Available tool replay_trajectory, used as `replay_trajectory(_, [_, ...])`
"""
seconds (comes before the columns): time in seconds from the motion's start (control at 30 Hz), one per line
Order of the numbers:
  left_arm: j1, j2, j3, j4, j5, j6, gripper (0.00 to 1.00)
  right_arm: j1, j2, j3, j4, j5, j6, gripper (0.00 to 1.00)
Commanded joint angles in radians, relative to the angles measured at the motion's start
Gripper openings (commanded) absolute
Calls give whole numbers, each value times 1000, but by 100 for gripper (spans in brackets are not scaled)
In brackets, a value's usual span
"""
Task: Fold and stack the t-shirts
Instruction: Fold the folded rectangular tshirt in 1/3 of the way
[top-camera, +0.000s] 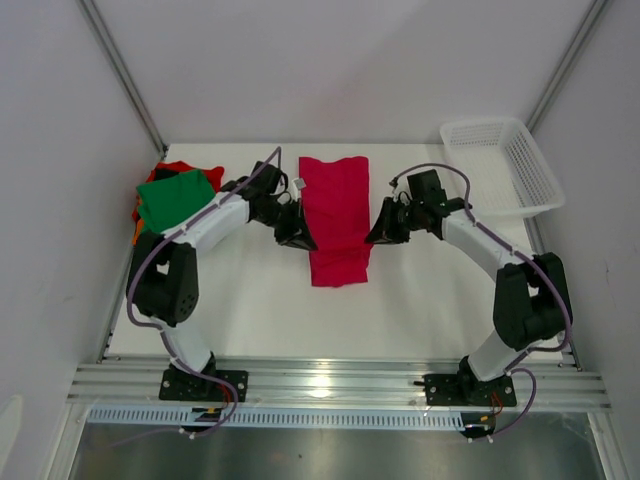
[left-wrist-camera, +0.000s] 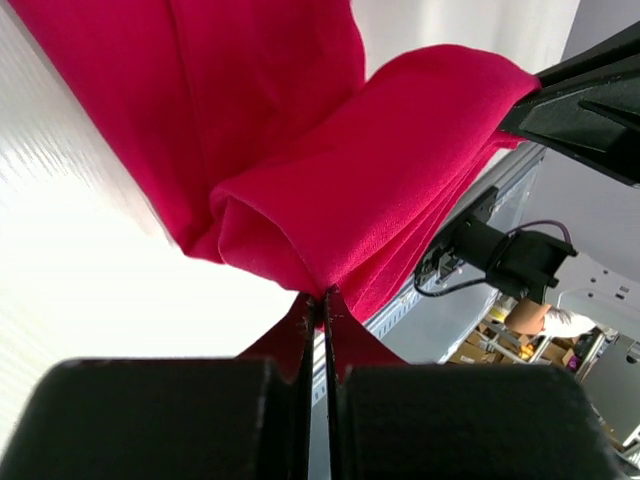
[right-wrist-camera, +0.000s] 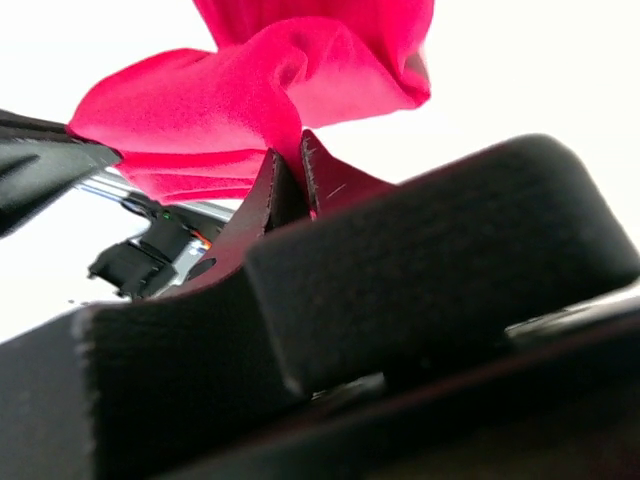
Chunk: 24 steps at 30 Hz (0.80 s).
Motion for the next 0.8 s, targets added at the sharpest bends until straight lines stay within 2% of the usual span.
replay_trajectory(0.0, [-2, -110, -52, -60, -35, 5, 1, 3, -129, -50, -20, 127, 19, 0])
replay_trajectory(0.3, [-99, -225, -100, -48, -44, -61, 1, 84, -286, -81, -132, 219, 104, 0])
replay_trajectory(0.57, [-182, -247, -157, -16, -50, -119, 1, 181, -387, -116, -220, 291, 188, 0])
replay_trajectory(0.77, [-205, -259, -171, -23, -56, -139, 1, 242, -439, -166, -272, 327, 262, 0])
